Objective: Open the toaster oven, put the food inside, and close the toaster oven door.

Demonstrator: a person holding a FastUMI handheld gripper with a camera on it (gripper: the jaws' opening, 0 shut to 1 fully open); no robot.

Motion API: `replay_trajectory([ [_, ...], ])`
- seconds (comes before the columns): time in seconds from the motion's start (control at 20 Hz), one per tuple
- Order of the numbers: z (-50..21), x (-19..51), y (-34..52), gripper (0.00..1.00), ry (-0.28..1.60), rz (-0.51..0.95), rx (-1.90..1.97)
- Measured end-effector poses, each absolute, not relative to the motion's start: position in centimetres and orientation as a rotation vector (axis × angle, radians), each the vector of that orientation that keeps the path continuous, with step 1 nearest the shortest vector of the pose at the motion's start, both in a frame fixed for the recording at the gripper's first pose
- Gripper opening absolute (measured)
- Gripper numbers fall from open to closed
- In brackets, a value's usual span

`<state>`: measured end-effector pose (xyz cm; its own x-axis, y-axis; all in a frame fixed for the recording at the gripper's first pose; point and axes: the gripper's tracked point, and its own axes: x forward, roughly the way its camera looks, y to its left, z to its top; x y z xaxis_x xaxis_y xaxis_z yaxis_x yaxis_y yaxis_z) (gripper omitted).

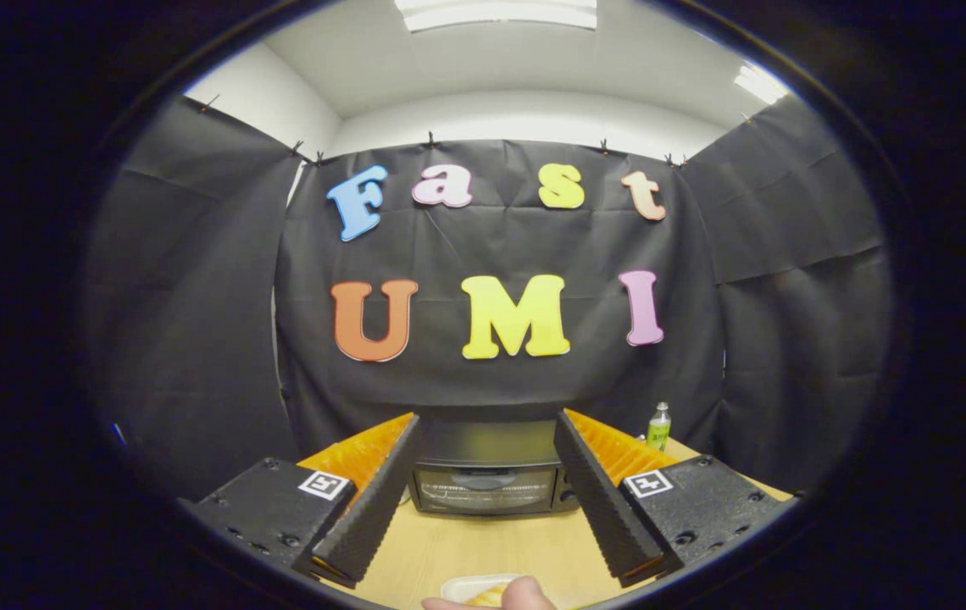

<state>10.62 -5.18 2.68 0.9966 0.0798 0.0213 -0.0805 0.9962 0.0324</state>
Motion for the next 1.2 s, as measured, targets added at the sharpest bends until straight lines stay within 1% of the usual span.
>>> replay_trajectory([
  [0.05, 2.9, 12.0, -5.5, 1.0, -0.02, 0.087, 0.038],
  [0.2, 1.6, 15.8, -5.1, 1.0, 0.016, 0.168, 0.034],
  [0.35, -0.3, 20.2, -6.0, 1.0, 0.036, 0.142, 0.048],
  [0.6, -5.7, 26.7, -4.6, 1.0, 0.099, 0.101, 0.018],
  [0.7, -8.2, 28.7, -3.5, 1.0, 0.13, 0.113, 0.019],
  [1.0, -16.2, 33.2, -2.0, 1.0, 0.248, 0.096, 0.04],
  [1.2, -18.0, 34.2, -2.3, 1.0, 0.254, 0.078, 0.018],
])
